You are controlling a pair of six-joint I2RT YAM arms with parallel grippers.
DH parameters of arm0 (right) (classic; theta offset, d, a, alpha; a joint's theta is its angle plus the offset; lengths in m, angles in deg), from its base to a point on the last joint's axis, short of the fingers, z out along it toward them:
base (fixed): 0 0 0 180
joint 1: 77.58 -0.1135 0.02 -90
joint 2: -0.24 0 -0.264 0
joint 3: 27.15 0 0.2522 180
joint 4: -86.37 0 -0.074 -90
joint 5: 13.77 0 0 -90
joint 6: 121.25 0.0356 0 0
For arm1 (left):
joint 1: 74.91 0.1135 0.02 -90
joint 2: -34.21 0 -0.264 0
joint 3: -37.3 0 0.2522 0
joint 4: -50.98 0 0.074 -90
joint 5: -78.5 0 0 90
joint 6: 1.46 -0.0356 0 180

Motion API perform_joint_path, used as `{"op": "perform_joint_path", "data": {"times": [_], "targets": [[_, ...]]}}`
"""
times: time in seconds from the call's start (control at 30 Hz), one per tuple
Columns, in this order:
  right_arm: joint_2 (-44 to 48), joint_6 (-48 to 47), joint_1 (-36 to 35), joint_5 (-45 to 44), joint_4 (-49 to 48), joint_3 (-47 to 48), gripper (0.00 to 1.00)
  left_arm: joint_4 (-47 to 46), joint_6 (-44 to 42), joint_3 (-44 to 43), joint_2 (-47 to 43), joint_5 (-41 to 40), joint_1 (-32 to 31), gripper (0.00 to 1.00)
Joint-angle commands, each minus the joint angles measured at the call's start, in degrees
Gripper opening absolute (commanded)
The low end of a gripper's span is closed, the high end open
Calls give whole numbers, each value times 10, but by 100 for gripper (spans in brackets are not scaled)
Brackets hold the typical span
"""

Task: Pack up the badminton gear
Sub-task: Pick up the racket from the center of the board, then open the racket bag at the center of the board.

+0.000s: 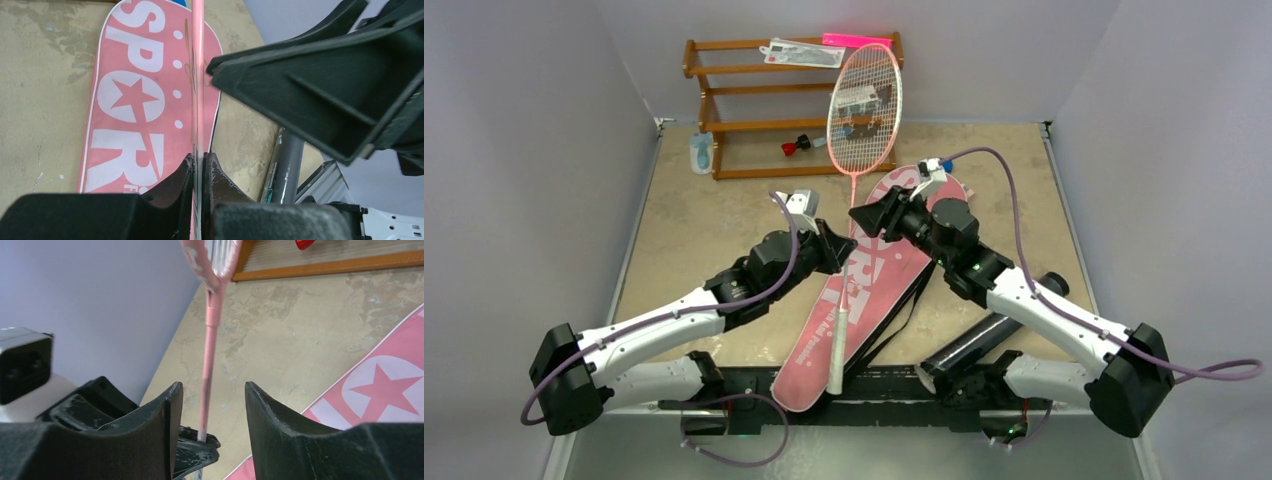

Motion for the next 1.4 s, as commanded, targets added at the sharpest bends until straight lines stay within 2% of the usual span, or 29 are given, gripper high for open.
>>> {"op": "perform_joint_path", "data": {"times": [0.0,0.17,0.23,0.3,0.4,0.47,0.5,0.57,0.67,0.7,0.8,0.83,1.03,1.17,1.23,1.37], "targets": [[-15,8,-4,4,-24,-1,51,-51,-19,-33,-3,-10,-7,0],[-25,6,-4,13,-27,2,47,-56,-24,-41,5,19,-8,0],[-26,5,-4,22,-25,4,42,-56,-27,-45,9,28,-10,0],[-26,7,-4,24,-26,4,31,-58,-33,-47,15,36,-11,0],[-22,10,-4,16,-21,1,26,-59,-44,-49,25,50,-12,0],[-19,13,-4,7,-15,-2,1,-49,-53,-57,33,62,-12,0],[-17,18,-4,0,-7,-4,0,-46,-58,-59,35,69,-12,0],[-14,31,-4,-11,1,-13,0,-47,-71,-56,37,76,-12,12],[-6,43,0,-18,38,-21,0,-27,-82,-59,35,72,-12,44],[-1,36,0,-31,55,-18,0,-15,-82,-61,32,64,-12,50],[19,24,26,-44,106,-8,0,29,-86,-69,17,37,-12,93],[26,20,44,-37,128,-3,0,53,-84,-78,13,27,-12,99],[77,-28,158,17,263,33,0,172,-139,-117,1,43,-29,100],[108,-74,213,16,373,70,0,234,-157,-145,43,39,-42,96],[124,-97,230,11,419,92,0,281,-161,-169,78,29,-47,96],[160,-127,234,-19,482,138,0,277,-169,-170,121,-1,-64,95]]}}
